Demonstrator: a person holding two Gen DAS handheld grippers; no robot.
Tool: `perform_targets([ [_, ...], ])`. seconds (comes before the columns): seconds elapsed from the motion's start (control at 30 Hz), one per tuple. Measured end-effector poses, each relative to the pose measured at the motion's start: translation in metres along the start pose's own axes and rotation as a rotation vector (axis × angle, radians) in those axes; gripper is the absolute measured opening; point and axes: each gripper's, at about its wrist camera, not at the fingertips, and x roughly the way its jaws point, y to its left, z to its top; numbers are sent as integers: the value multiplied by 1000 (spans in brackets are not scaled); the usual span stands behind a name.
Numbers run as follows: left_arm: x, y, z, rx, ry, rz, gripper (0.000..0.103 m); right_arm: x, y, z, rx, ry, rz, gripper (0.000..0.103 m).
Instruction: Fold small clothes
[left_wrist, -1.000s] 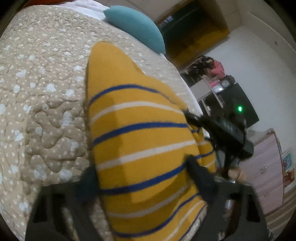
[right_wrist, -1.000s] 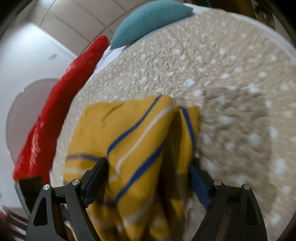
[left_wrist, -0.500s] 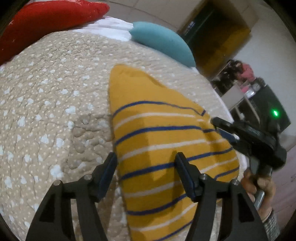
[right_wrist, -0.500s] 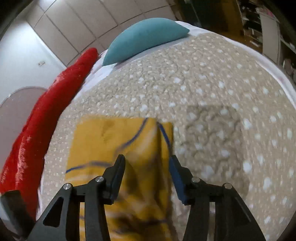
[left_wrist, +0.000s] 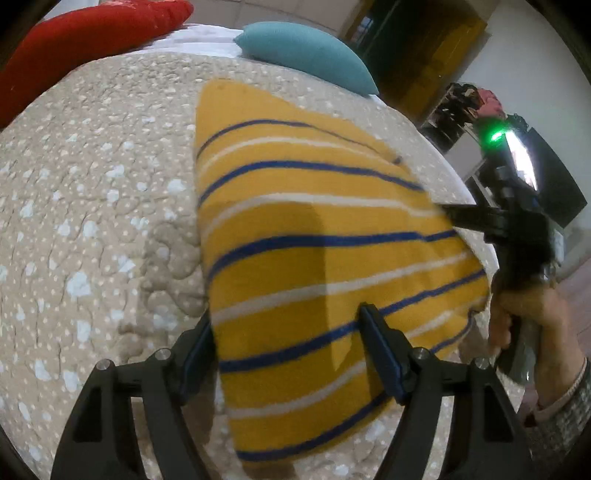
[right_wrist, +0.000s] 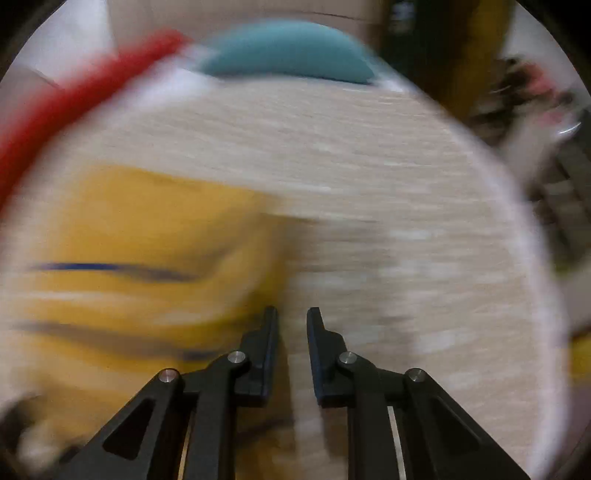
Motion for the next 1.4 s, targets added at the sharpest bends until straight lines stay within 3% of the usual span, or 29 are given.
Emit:
perform_targets([
  [0.03,2,0,3,5,-2,-2,75,3,-12,1,40,10,-12,11],
  [0.17,12,6,17,-7,5,-21,78,-42,-45,-9,217,-97,341,11],
  [0.27,10,0,13,8,-5,-3,79,-68,-16,-14,163,-157,475,11],
  [0.37,-7,2,-14,21,-8,7,79,-59,8,-19,84,-117,578,12],
  [0.43,-12,5,-15,15,6,-8,79,-25,15,-19,62,-19,528,11],
  [0.5,-25,5,-14,9,1,-30,79,-11,-5,-19,170,0,574,11],
  [0.53,-34,6,-13,12,-16,-34,79,-17,-16,-19,218,-7,536,14],
  [0.6,-52,10,-7,11,-68,-29,79,-44,-21,-19,211,-94,352,21],
  [0.63,-61,14,-3,2,-96,-20,79,-61,-19,-18,176,-154,333,21],
  [0.7,-72,21,2,-16,-130,0,80,-80,-9,-10,125,-190,393,21],
  [0.83,-82,40,5,-57,-168,57,81,-74,25,4,154,-121,714,22],
  [0.93,-83,53,5,-98,-159,56,81,-37,54,11,207,32,1024,26],
  [0.97,-83,56,5,-104,-158,57,81,-25,58,10,212,65,1049,27],
  [1.0,-85,59,5,-109,-159,59,81,-8,58,11,220,76,1018,22],
  [1.03,-86,59,6,-113,-162,60,81,-3,57,11,230,60,990,8],
  [1.07,-88,60,6,-117,-167,56,81,6,44,13,259,33,953,0],
  [1.1,-90,60,5,-117,-173,52,81,14,23,12,326,5,902,0],
  [1.17,-91,60,8,-115,-180,48,81,30,-28,7,502,-38,799,0],
  [1.23,-92,59,8,-113,-186,53,81,34,-65,-4,595,-40,623,1],
  [1.27,-92,58,8,-113,-189,55,81,33,-80,-9,630,-41,592,8],
  [1.33,-93,58,9,-112,-196,61,81,24,-105,-21,685,-56,621,25],
  [1.4,-93,57,10,-113,-199,69,81,-1,-108,-28,660,-106,672,26],
])
